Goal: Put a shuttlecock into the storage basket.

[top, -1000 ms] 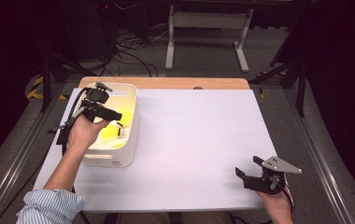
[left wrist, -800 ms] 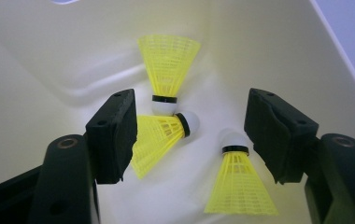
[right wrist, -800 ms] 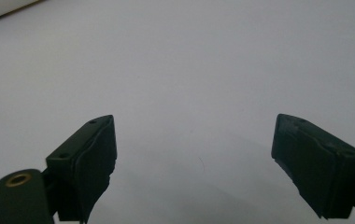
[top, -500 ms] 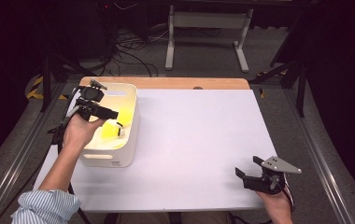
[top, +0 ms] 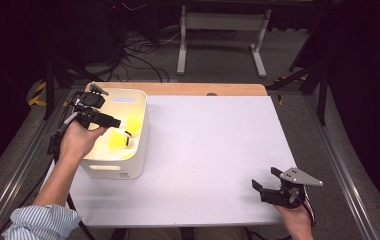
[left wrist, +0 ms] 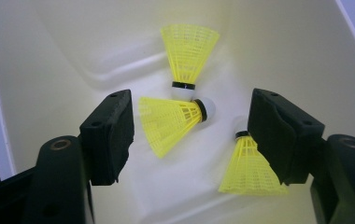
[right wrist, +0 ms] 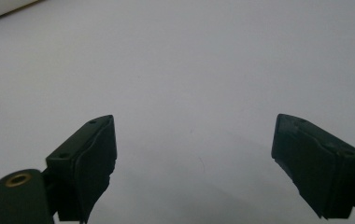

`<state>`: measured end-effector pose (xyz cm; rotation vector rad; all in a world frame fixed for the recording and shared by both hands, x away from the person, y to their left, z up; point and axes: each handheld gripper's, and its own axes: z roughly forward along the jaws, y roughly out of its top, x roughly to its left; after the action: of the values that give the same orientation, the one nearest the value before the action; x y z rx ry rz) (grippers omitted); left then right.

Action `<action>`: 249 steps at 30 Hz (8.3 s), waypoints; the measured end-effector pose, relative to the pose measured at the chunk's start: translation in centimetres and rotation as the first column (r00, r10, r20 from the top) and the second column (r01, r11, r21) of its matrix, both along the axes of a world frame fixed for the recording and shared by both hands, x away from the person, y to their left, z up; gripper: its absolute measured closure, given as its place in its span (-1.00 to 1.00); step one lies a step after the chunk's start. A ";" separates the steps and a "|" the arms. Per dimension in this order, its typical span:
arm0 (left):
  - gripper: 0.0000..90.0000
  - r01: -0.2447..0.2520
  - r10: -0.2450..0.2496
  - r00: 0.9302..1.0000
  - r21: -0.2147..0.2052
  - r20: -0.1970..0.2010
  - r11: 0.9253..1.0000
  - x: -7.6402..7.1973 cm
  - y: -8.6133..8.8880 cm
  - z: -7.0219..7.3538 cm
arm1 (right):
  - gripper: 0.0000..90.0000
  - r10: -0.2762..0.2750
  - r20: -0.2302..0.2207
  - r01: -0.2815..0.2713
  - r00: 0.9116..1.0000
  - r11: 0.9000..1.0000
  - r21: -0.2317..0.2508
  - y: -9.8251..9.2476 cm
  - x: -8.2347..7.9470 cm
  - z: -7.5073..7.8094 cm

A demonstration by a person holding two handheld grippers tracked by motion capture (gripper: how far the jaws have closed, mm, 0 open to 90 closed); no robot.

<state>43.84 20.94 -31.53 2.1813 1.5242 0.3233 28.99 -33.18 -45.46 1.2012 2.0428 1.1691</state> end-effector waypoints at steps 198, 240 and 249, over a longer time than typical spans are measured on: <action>-0.25 -0.257 0.261 0.960 -0.055 0.099 0.965 -10.3 11.0 -4.6 | -0.67 0.011 0.002 -0.011 1.000 1.000 -0.002 0.3 0.1 0.1; -0.32 -0.201 0.213 0.971 -0.111 0.112 0.973 -12.8 10.5 -7.2 | -0.67 0.014 0.002 -0.014 1.000 1.000 -0.004 0.4 0.1 0.0; -0.34 -0.190 0.204 0.971 -0.113 0.125 0.975 -13.4 10.0 -7.6 | -0.67 0.013 0.002 -0.013 1.000 1.000 -0.006 0.4 0.1 0.0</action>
<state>30.46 30.99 -39.17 1.8946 1.6463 0.4404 29.08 -32.78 -45.42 1.1853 2.0542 1.1694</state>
